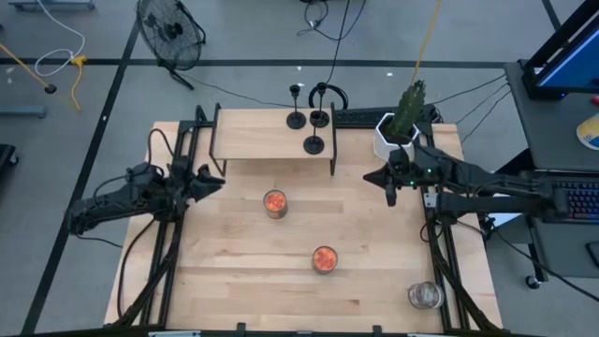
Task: Pick & Place candle stick holders
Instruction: Put the top orange scented candle on the shelf
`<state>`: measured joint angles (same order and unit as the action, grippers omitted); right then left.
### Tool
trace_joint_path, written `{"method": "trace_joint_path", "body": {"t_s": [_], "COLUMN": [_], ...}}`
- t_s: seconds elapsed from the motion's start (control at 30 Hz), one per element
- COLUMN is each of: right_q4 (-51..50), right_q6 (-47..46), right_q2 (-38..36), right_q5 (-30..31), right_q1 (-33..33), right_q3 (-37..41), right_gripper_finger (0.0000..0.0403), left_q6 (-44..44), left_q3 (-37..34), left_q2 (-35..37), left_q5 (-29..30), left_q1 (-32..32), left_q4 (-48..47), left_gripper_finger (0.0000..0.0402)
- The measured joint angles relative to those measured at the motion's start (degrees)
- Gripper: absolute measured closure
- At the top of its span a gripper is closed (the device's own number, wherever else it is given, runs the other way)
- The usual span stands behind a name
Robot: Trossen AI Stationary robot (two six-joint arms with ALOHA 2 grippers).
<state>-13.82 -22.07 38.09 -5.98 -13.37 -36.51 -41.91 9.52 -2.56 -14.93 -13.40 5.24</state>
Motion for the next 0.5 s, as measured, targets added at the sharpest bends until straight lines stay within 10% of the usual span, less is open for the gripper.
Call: {"method": "trace_joint_path", "body": {"t_s": [0.5], "right_q4": [9.52], "right_q6": [-2.61], "right_q2": [-10.74], "right_q5": [0.00], "right_q1": [-0.02], "right_q3": [10.84], "right_gripper_finger": [0.0403], "left_q6": [-1.45], "left_q3": [15.46], "left_q2": [-29.78], "left_q5": [-0.03], "left_q1": [7.26], "left_q4": [-4.27], "left_gripper_finger": [0.0273]}}
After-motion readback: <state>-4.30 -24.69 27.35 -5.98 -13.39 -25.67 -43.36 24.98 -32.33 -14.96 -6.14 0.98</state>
